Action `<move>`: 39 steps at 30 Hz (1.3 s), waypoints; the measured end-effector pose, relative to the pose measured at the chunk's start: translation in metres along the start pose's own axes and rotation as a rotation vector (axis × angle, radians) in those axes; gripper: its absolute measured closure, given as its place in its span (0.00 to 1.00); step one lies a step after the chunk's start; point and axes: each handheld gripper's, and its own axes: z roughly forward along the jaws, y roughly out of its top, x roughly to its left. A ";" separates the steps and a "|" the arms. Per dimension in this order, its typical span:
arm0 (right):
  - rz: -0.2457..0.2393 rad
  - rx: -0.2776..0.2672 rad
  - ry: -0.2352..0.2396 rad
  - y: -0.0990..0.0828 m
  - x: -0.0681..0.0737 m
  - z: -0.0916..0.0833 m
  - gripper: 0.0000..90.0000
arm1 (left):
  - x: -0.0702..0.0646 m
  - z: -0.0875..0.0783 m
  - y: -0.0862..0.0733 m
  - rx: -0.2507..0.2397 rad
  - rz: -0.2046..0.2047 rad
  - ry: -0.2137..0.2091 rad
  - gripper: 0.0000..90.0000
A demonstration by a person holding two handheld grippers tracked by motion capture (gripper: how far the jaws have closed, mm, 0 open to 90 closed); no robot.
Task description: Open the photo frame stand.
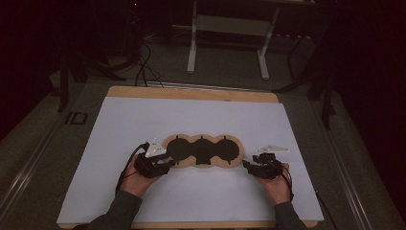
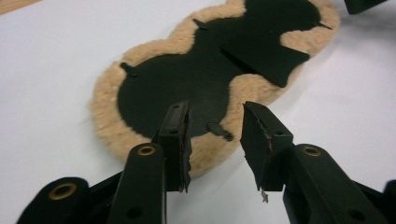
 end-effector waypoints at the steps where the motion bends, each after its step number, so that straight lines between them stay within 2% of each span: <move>1: 0.000 -0.001 -0.004 0.000 0.001 -0.001 0.54 | -0.002 0.002 0.001 0.007 0.004 -0.006 0.67; 4: 0.001 -0.023 0.004 0.001 0.001 -0.003 0.52 | -0.009 0.007 0.003 0.016 0.018 -0.013 0.65; 5: 0.002 -0.029 0.011 0.002 0.002 -0.004 0.52 | -0.012 0.009 0.004 0.012 0.034 -0.013 0.65; 8: 0.015 -0.048 0.047 0.002 0.001 -0.006 0.52 | -0.021 0.015 0.006 0.016 0.064 -0.014 0.70; 13: 0.029 -0.062 0.037 0.001 -0.001 -0.007 0.54 | -0.033 0.032 0.011 0.055 0.068 -0.047 0.71; 18: 0.048 -0.083 0.037 0.001 -0.004 -0.010 0.55 | -0.037 0.044 0.011 0.079 0.073 -0.060 0.75; 22: 0.045 -0.083 0.034 0.000 -0.004 -0.009 0.54 | -0.040 0.052 0.011 0.108 0.102 -0.060 0.80; 26: 0.036 -0.087 0.025 0.000 -0.004 -0.009 0.54 | -0.043 0.061 0.011 0.131 0.115 -0.058 0.89; 30: 0.037 -0.092 0.019 0.000 -0.005 -0.009 0.53 | -0.044 0.069 0.011 0.142 0.108 -0.057 1.00; 34: 0.048 -0.101 0.017 -0.001 -0.007 -0.010 0.54 | -0.045 0.072 0.012 0.131 0.093 -0.061 1.00; 39: 0.051 -0.102 0.017 -0.002 -0.007 -0.010 0.54 | -0.045 0.072 0.013 0.131 0.094 -0.060 1.00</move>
